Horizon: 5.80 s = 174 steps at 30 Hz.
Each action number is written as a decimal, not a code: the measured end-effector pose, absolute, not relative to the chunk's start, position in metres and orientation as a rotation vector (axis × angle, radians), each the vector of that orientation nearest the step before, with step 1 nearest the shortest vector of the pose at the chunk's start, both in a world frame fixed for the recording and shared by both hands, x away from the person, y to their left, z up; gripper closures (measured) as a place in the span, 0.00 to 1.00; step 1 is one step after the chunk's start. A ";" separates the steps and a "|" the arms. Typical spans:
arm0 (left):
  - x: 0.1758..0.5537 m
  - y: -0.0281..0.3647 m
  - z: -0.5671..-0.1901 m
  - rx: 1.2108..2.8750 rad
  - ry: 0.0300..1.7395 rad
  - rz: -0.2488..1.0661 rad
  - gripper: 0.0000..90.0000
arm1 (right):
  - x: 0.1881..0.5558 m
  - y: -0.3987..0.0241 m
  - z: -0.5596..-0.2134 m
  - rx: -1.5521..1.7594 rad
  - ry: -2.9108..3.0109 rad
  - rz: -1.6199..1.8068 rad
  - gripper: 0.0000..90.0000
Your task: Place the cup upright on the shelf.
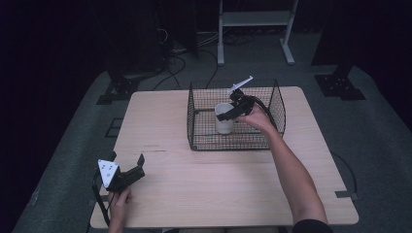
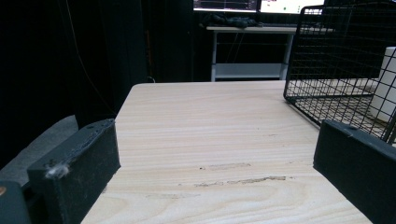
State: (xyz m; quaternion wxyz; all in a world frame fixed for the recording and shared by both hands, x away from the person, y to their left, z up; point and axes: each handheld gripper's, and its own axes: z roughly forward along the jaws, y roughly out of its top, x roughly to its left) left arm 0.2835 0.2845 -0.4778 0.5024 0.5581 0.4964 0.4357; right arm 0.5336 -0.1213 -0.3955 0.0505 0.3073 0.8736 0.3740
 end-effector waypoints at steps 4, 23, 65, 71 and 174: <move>0.283 0.284 -0.478 1.348 1.198 1.054 0.00 | 0.532 -0.120 -0.394 0.927 2.662 1.144 0.19; 0.283 0.284 -0.478 1.354 1.197 1.057 0.00 | 0.522 -0.136 -0.371 0.959 2.551 1.333 0.16; 0.283 0.283 -0.478 1.355 1.191 1.056 0.00 | 0.476 -0.165 -0.342 0.886 2.520 1.416 0.16; 0.283 0.283 -0.478 1.357 1.189 1.056 0.00 | 0.467 -0.170 -0.341 0.870 2.529 1.407 0.16; 0.283 0.282 -0.478 1.367 1.183 1.066 0.00 | 0.346 -0.260 -0.407 0.884 2.479 1.377 0.17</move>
